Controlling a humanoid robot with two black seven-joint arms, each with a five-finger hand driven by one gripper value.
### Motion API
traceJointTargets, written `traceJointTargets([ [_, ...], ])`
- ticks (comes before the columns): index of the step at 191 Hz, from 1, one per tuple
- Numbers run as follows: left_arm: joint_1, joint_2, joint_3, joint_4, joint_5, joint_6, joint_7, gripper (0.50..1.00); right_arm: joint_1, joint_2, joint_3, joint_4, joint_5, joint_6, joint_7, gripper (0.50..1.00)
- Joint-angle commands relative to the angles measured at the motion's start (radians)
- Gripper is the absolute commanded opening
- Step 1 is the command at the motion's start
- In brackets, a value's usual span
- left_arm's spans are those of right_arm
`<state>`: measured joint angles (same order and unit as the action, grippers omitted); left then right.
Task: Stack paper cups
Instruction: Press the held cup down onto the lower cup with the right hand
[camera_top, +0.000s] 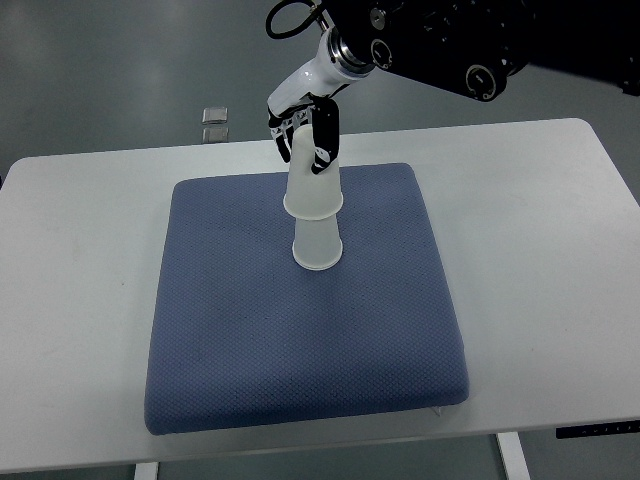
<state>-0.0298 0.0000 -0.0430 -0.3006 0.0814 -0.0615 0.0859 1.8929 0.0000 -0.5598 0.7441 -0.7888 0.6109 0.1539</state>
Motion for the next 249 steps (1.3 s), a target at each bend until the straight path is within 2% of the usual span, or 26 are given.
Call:
traceJointTargets([
  [1, 0.001, 0.0, 0.0, 0.0, 0.0, 0.0, 0.0, 1.0, -0.006, 0.0, 0.0, -0.003, 0.0, 0.0, -0.002, 0.601],
  [195, 0.004, 0.0, 0.002, 0.0, 0.0, 0.0, 0.0, 1.0, -0.078, 0.0, 0.001, -0.026, 0.0, 0.0, -0.031, 0.603],
  [249, 0.005, 0.0, 0.003, -0.002, 0.0, 0.0, 0.0, 1.0, -0.09, 0.0, 0.003, -0.026, 0.002, -0.057, -0.039, 0.605],
])
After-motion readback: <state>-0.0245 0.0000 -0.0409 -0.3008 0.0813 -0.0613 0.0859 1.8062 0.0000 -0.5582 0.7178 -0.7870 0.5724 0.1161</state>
